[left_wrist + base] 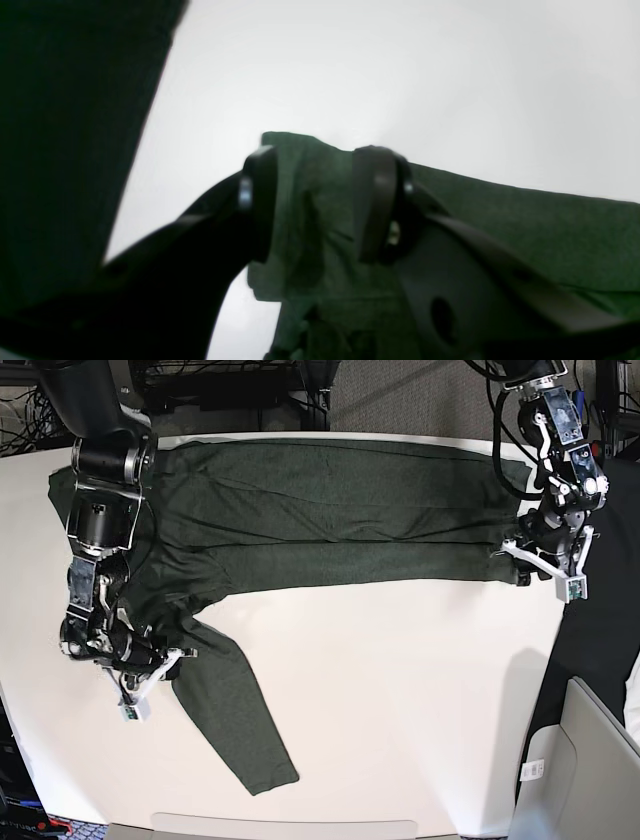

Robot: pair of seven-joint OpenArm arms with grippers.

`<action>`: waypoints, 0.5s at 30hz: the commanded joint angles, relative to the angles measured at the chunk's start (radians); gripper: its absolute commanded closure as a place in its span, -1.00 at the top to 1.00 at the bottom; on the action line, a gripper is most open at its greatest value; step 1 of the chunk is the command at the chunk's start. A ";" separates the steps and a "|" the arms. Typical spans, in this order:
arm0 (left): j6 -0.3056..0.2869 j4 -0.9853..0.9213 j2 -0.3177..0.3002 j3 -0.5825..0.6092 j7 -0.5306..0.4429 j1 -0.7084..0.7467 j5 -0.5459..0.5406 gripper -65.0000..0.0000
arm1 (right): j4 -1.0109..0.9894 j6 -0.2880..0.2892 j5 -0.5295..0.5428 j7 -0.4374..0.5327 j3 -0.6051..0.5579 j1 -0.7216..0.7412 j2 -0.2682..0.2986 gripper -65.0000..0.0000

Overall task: Fold the T-shirt properly
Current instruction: 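Grasp the loose sleeve near the right gripper with the right gripper, then lift the sleeve with the right gripper and fold it over the shirt body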

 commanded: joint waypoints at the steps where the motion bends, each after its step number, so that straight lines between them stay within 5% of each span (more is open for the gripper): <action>1: -0.004 0.020 -0.010 -0.005 -0.016 -0.008 -0.006 -0.25 | 0.051 0.006 0.053 -0.009 0.003 0.015 0.030 -0.99; 8: -0.004 0.020 -0.010 -0.007 -0.016 -0.008 -0.005 -0.25 | 0.230 0.004 0.417 -0.110 0.003 -0.103 0.116 -0.99; 15: -0.004 0.020 -0.009 -0.005 -0.016 -0.008 -0.005 -0.25 | 0.348 0.034 0.619 -0.224 0.003 -0.216 0.127 -0.99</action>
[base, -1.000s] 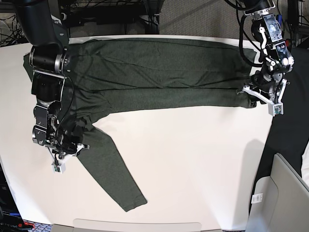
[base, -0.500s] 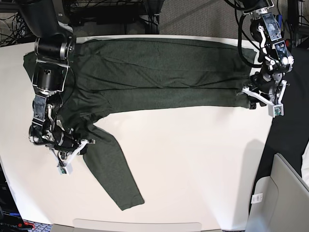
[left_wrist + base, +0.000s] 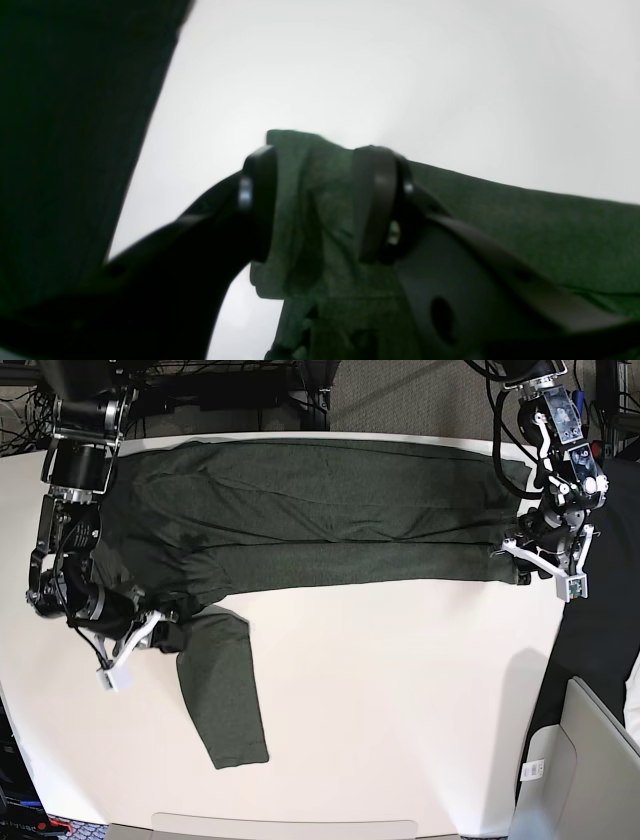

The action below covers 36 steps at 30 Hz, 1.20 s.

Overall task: Fold the T-shirt properly
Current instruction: 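Lift the sleeve with the right gripper and fold it over the shirt body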

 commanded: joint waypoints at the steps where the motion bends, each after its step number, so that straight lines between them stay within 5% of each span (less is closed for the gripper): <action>1: -0.003 0.020 -0.009 -0.004 -0.014 -0.009 -0.005 -0.25 | 0.033 0.036 0.048 0.004 0.000 0.011 -0.007 -0.99; 8: -0.003 0.021 -0.008 -0.006 -0.014 -0.009 -0.005 -0.25 | 0.116 0.105 0.065 -0.031 -0.112 -0.074 -0.188 -0.99; 15: -0.003 0.021 -0.008 -0.006 -0.014 -0.009 -0.003 -0.25 | 0.193 0.108 0.064 -0.031 -0.252 -0.158 -0.281 -0.99; 29: -0.003 0.021 -0.008 -0.001 -0.014 -0.009 -0.003 -0.25 | 0.213 0.120 0.045 -0.054 -0.344 -0.200 -0.281 -0.97; 32: -0.003 0.020 -0.008 0.001 -0.014 -0.009 -0.003 -0.25 | 0.219 0.120 0.019 -0.054 -0.340 -0.201 -0.257 -0.70; 36: -0.003 0.020 -0.008 0.001 -0.014 -0.009 -0.003 -0.25 | 0.236 0.120 0.021 -0.055 -0.335 -0.206 -0.226 -0.03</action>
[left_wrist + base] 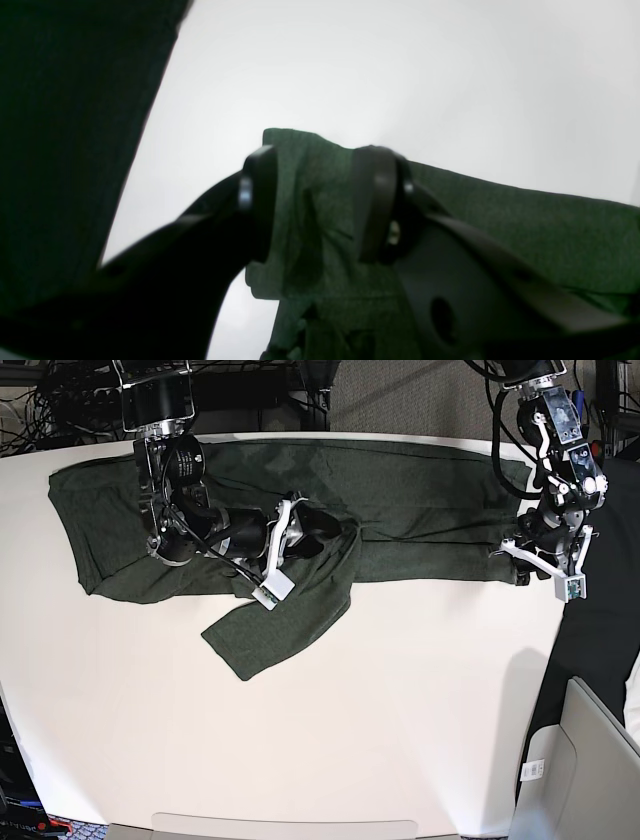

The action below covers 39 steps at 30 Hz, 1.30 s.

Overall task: Fold the T-shirt properly
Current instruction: 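Lift the sleeve with the right gripper and fold it over the shirt body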

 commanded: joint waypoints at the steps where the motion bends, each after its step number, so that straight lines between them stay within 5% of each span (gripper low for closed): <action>1: -0.003 0.019 -0.011 -0.001 -0.014 -0.009 -0.003 -0.25 | 0.039 0.009 0.034 0.013 0.002 0.021 0.004 0.12; 4: -0.003 0.019 -0.011 -0.001 -0.014 -0.009 -0.003 -0.25 | 0.078 0.009 0.034 0.015 0.048 0.025 0.013 0.38; 11: -0.003 0.019 0.009 -0.001 -0.012 -0.009 0.000 -0.25 | 0.070 0.010 0.025 0.039 0.290 0.059 0.018 0.38; 15: -0.003 0.019 0.009 0.001 -0.012 -0.009 -0.003 -0.25 | 0.001 0.009 -0.026 0.099 0.376 0.099 0.065 0.38; 29: -0.003 0.021 0.009 0.001 -0.012 -0.009 -0.003 -0.25 | -0.223 0.009 -0.317 0.185 0.428 0.263 0.028 0.38; 39: -0.003 0.021 0.009 0.001 -0.012 -0.009 -0.003 -0.25 | -0.397 0.009 -0.371 0.291 0.425 0.322 0.007 0.38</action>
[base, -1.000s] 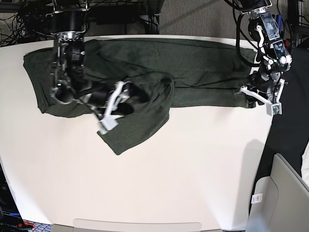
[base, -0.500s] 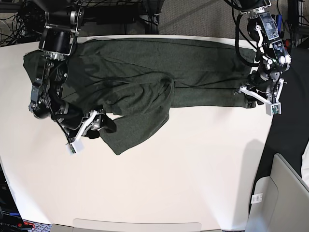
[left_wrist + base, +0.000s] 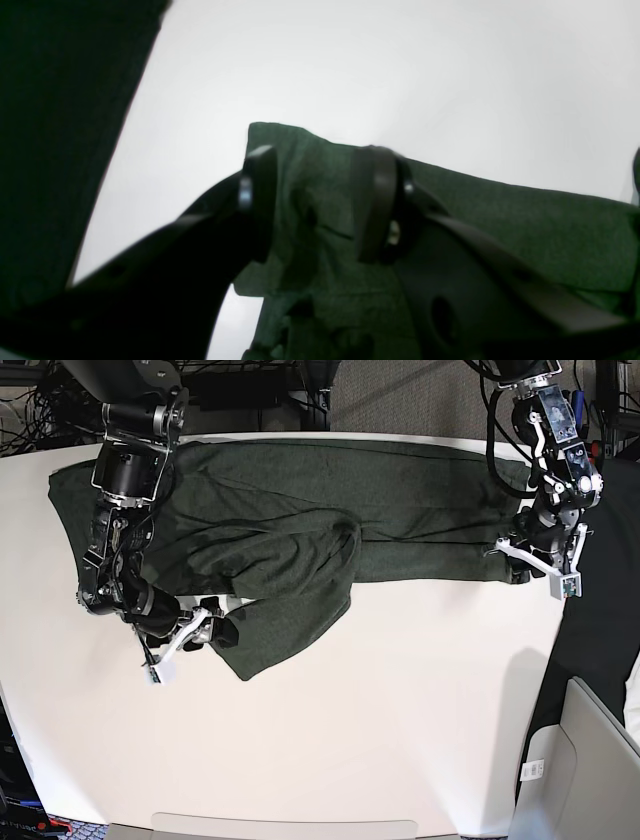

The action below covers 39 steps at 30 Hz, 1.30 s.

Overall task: Fold the T-shirt properly
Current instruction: 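Lift the sleeve with the right gripper and fold it over the shirt body, then drag the sleeve across the shirt toward the left gripper with the right gripper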

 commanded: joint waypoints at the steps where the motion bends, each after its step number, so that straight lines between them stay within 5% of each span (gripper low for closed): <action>1: -0.003 0.021 -0.013 -0.002 -0.015 -0.009 -0.004 -0.25 | -0.009 0.008 0.019 0.028 -0.001 0.037 0.002 0.38; 12: -0.003 0.021 -0.013 -0.004 -0.015 -0.009 -0.004 -0.25 | -0.141 0.007 0.017 0.054 -0.002 0.051 -0.010 0.32; 15: -0.003 0.021 -0.013 -0.004 -0.015 -0.009 -0.004 -0.25 | -0.166 0.007 -0.017 0.051 -0.002 0.053 -0.030 0.09; 23: -0.003 0.021 -0.013 -0.007 -0.015 -0.009 -0.004 -0.25 | -0.172 0.007 -0.129 0.020 -0.002 0.054 -0.107 -0.90; 28: -0.003 0.021 -0.013 -0.010 -0.015 -0.009 -0.004 -0.25 | -0.110 0.007 -0.124 -0.064 -0.001 0.071 -0.136 -0.98; 39: -0.003 0.044 -0.014 -0.013 -0.015 -0.009 -0.004 -0.25 | 0.204 0.013 0.223 -0.250 -0.065 -0.036 -0.182 -0.98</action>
